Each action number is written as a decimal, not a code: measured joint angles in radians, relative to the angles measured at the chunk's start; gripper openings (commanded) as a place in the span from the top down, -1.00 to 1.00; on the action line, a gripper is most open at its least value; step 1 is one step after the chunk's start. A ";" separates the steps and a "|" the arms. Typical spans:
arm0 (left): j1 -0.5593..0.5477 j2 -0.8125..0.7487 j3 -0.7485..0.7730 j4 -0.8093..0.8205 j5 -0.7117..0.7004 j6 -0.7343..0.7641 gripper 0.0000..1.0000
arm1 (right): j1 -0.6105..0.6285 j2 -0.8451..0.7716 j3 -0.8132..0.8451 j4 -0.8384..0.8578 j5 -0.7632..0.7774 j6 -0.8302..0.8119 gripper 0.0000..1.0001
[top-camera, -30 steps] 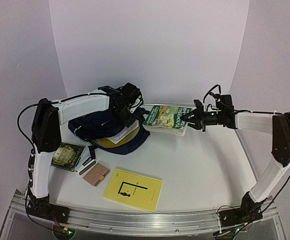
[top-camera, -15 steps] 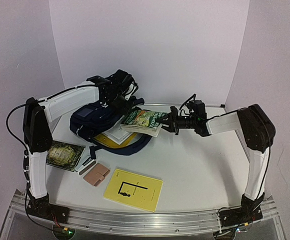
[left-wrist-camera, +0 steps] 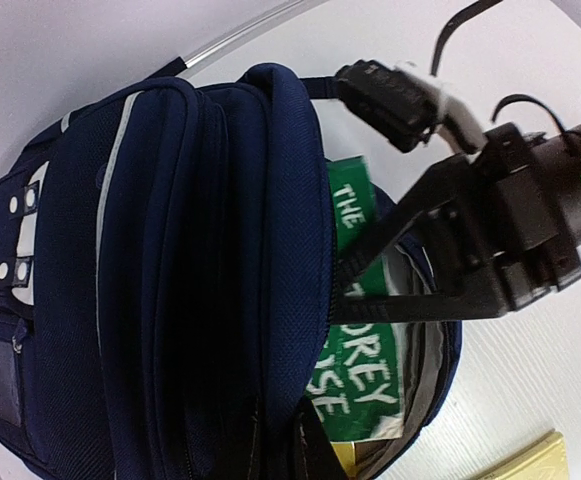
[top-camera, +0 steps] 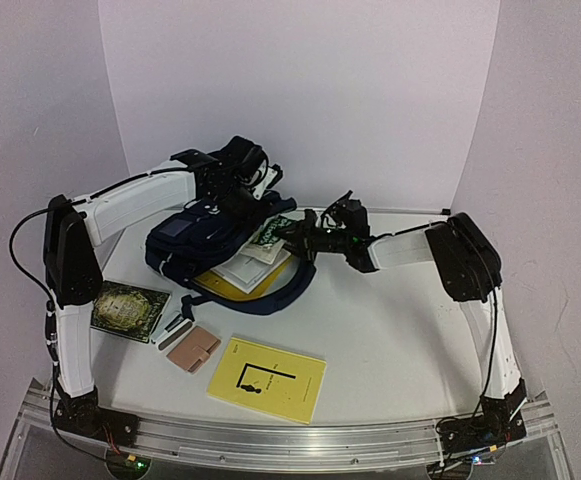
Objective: Pack the student bag
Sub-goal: Place the book in the student bag.
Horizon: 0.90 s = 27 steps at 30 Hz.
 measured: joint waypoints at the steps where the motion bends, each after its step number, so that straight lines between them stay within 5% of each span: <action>1: 0.000 0.000 0.000 0.000 0.009 0.000 1.00 | 0.008 0.020 0.020 0.000 0.010 0.001 1.00; 8: 0.002 -0.002 -0.016 0.013 0.044 0.000 0.99 | 0.042 0.107 0.105 -0.002 0.057 0.000 -0.25; 12: 0.000 -0.012 -0.054 0.040 0.054 -0.017 1.00 | 0.039 0.077 0.083 -0.063 0.075 -0.083 -0.76; 21: 0.003 -0.045 -0.088 0.066 0.052 -0.026 1.00 | -0.035 -0.249 -0.094 -0.315 0.099 -0.365 -0.62; 27: 0.003 -0.070 -0.139 0.083 0.087 -0.028 0.87 | -0.111 -0.306 -0.093 -0.427 0.117 -0.533 -0.61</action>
